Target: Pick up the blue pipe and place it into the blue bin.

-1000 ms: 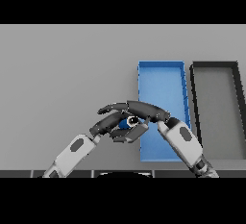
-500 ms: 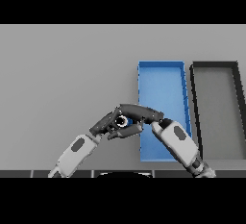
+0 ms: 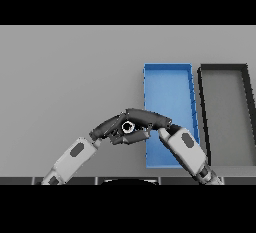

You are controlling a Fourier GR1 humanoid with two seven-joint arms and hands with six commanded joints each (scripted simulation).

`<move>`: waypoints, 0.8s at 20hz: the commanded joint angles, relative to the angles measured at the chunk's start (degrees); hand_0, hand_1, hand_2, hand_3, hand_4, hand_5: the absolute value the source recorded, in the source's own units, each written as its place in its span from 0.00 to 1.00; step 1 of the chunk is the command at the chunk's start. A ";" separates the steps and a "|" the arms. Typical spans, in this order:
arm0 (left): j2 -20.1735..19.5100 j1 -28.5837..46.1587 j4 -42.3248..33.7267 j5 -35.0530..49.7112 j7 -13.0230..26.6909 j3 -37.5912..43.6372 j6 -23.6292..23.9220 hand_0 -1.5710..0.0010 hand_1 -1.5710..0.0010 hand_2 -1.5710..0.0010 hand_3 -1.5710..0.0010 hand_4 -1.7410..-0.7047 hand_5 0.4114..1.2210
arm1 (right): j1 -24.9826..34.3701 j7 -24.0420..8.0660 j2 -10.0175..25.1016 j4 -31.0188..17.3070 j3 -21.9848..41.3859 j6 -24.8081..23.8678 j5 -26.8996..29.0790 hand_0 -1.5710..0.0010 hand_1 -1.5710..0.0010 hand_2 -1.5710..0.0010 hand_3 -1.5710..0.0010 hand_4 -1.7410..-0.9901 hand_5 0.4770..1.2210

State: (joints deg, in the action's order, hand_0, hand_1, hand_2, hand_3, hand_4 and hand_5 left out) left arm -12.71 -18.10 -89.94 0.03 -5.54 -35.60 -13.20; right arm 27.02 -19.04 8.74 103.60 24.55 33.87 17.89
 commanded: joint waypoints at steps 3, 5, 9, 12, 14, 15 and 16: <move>-0.52 0.41 0.13 -2.12 -1.76 -0.30 -0.24 0.81 0.82 0.84 0.82 0.68 0.75 | -0.08 -2.52 -1.95 0.67 -0.67 1.17 0.05 0.01 0.01 0.00 0.01 0.33 0.99; -0.46 -0.07 0.66 -2.78 2.89 -0.01 0.78 0.88 0.88 0.90 0.89 0.75 0.54 | -0.28 0.37 -2.67 0.94 -1.38 1.68 -0.02 0.00 0.00 0.00 0.00 0.33 0.99; -0.39 0.28 0.89 -2.67 5.52 0.19 1.28 0.95 0.95 0.96 0.95 0.82 0.31 | 0.36 0.88 -3.51 -0.05 -1.86 1.63 -2.14 0.00 0.00 0.00 0.00 0.33 1.00; 0.07 0.21 0.96 -1.02 6.22 0.81 0.72 0.97 0.98 0.98 0.98 0.82 0.23 | 0.42 0.84 -4.42 -0.42 -2.26 2.10 -1.96 0.00 0.00 0.00 0.00 0.33 1.00; 0.69 -0.06 1.84 -0.71 6.88 0.81 0.57 0.98 0.98 0.99 0.98 0.82 0.20 | 0.25 0.66 -4.66 -0.42 -2.88 2.48 -1.02 0.00 0.00 0.00 0.00 0.34 1.00; 0.26 0.81 1.24 -0.78 6.22 0.65 0.59 0.99 0.99 0.99 0.99 0.81 0.19 | -0.30 0.55 -4.97 0.25 -2.74 2.26 -0.86 0.00 0.00 0.00 0.00 0.34 1.00; 0.46 0.79 0.65 -0.89 7.43 0.61 1.14 0.99 0.99 0.99 0.99 0.82 0.19 | 0.41 -1.54 -5.35 0.23 -3.28 1.30 -0.19 0.00 0.00 0.00 0.00 0.34 1.00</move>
State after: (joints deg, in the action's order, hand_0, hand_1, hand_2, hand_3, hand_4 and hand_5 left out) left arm -12.23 -17.33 -89.28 -0.85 1.93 -34.97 -12.04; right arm 27.46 -20.65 3.38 103.82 21.26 35.23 17.65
